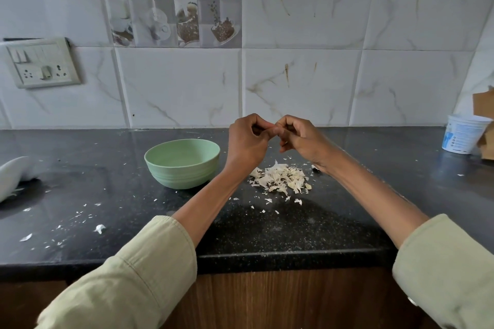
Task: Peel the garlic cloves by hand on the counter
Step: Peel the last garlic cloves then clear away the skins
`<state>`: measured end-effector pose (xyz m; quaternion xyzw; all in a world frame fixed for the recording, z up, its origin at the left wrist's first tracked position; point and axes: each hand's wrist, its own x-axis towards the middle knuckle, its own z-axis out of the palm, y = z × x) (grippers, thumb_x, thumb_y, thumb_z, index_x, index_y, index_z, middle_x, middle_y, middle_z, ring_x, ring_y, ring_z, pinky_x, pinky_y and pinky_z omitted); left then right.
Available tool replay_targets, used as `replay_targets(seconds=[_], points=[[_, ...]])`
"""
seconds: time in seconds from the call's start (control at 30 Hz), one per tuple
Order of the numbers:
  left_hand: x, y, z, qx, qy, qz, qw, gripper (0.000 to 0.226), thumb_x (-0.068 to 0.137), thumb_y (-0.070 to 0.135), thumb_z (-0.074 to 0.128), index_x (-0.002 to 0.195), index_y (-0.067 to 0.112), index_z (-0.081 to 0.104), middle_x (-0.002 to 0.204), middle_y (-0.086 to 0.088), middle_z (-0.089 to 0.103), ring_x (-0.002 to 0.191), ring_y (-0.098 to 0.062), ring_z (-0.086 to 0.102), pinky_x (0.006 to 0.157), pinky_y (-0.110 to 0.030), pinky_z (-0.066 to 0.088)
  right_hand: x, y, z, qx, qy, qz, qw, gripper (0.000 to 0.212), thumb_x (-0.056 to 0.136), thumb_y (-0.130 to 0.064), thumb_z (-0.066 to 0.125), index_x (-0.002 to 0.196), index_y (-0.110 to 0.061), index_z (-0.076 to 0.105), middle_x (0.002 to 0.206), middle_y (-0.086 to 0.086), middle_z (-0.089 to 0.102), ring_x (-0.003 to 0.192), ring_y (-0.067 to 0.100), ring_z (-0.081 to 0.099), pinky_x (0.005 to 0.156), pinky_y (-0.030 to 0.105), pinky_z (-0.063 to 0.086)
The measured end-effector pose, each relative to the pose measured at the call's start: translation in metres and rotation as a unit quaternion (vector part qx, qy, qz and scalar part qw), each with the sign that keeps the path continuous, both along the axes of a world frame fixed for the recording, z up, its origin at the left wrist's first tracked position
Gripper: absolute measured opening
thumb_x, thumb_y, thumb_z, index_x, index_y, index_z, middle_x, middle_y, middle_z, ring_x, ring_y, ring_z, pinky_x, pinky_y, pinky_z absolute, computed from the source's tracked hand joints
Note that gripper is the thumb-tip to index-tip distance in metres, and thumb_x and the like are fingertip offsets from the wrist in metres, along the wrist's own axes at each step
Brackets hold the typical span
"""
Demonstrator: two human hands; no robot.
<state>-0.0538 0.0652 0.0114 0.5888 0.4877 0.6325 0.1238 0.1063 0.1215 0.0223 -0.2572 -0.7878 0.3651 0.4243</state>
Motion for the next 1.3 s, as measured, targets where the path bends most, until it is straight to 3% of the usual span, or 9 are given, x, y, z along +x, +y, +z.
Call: replay_targets(seconds=[0.17, 0.4, 0.57, 0.8, 0.97, 1.1, 1.2, 1.3], points=[[0.001, -0.002, -0.001, 0.010, -0.039, -0.005, 0.999, 0.013, 0.087, 0.021, 0.087, 0.091, 0.012, 0.079, 0.082, 0.005, 0.079, 0.078, -0.005, 0.073, 0.073, -0.018, 0.058, -0.003, 0.000, 0.000, -0.023, 0.017, 0.009, 1.000, 0.021, 0.104, -0.025, 0.066, 0.107, -0.005, 0.067, 0.090, 0.005, 0.060, 0.080, 0.010, 0.061, 0.074, 0.028, 0.060], [-0.015, 0.005, -0.001, -0.060, -0.204, -0.110, 0.971, 0.030, 0.081, 0.022, 0.091, 0.095, -0.001, 0.077, 0.082, -0.010, 0.076, 0.072, -0.013, 0.066, 0.076, -0.024, 0.056, 0.005, -0.002, 0.006, -0.048, 0.011, 0.064, 0.997, 0.015, 0.099, -0.015, 0.072, 0.108, -0.003, 0.071, 0.090, 0.000, 0.066, 0.085, 0.012, 0.064, 0.078, 0.029, 0.059], [-0.014, 0.006, 0.000, -0.086, -0.245, -0.186, 0.948, 0.014, 0.089, 0.018, 0.084, 0.093, 0.007, 0.077, 0.081, -0.004, 0.070, 0.071, -0.011, 0.059, 0.077, -0.024, 0.055, 0.019, -0.007, 0.016, -0.034, -0.016, 0.067, 0.997, 0.014, 0.099, -0.018, 0.072, 0.106, -0.006, 0.073, 0.087, -0.002, 0.070, 0.086, 0.014, 0.066, 0.079, 0.030, 0.058], [-0.015, 0.005, 0.003, -0.105, -0.250, -0.246, 0.930, 0.014, 0.096, 0.020, 0.076, 0.103, 0.008, 0.074, 0.087, 0.001, 0.070, 0.079, -0.008, 0.063, 0.079, -0.023, 0.054, 0.032, -0.008, 0.025, -0.021, -0.075, 0.073, 0.994, 0.027, 0.099, -0.028, 0.070, 0.106, -0.003, 0.073, 0.095, 0.007, 0.075, 0.088, 0.019, 0.067, 0.083, 0.033, 0.054], [-0.015, 0.003, 0.005, -0.121, -0.243, -0.304, 0.913, 0.011, 0.102, 0.018, 0.068, 0.104, 0.008, 0.070, 0.086, 0.003, 0.066, 0.080, -0.009, 0.060, 0.080, -0.024, 0.053, 0.028, -0.003, 0.017, 0.032, -0.178, 0.013, 0.983, 0.026, 0.096, -0.030, 0.076, 0.095, -0.004, 0.077, 0.087, 0.006, 0.080, 0.078, 0.012, 0.074, 0.078, 0.026, 0.059], [-0.014, 0.000, 0.006, -0.133, -0.236, -0.347, 0.898, 0.010, 0.103, 0.019, 0.066, 0.099, 0.010, 0.068, 0.089, 0.001, 0.062, 0.080, -0.009, 0.059, 0.082, -0.025, 0.053, 0.030, 0.000, 0.015, 0.034, -0.196, 0.005, 0.980, 0.034, 0.080, -0.035, 0.091, 0.082, -0.006, 0.073, 0.072, 0.006, 0.071, 0.067, 0.014, 0.062, 0.066, 0.023, 0.049], [-0.014, 0.002, 0.005, -0.136, -0.232, -0.347, 0.899, 0.011, 0.103, 0.018, 0.065, 0.096, 0.010, 0.069, 0.088, 0.001, 0.061, 0.080, -0.009, 0.058, 0.079, -0.023, 0.055, 0.030, -0.001, 0.016, 0.043, -0.159, -0.002, 0.986, 0.038, 0.074, -0.037, 0.092, 0.082, -0.012, 0.065, 0.071, 0.000, 0.067, 0.068, 0.016, 0.064, 0.066, 0.028, 0.053], [-0.014, 0.004, 0.004, -0.140, -0.243, -0.335, 0.900, 0.011, 0.103, 0.017, 0.066, 0.096, 0.010, 0.071, 0.087, 0.000, 0.062, 0.078, -0.010, 0.058, 0.076, -0.022, 0.055, 0.031, -0.003, 0.021, 0.030, -0.071, 0.014, 0.997, 0.031, 0.085, -0.023, 0.088, 0.101, -0.008, 0.067, 0.088, 0.003, 0.070, 0.078, 0.018, 0.069, 0.072, 0.029, 0.059]])
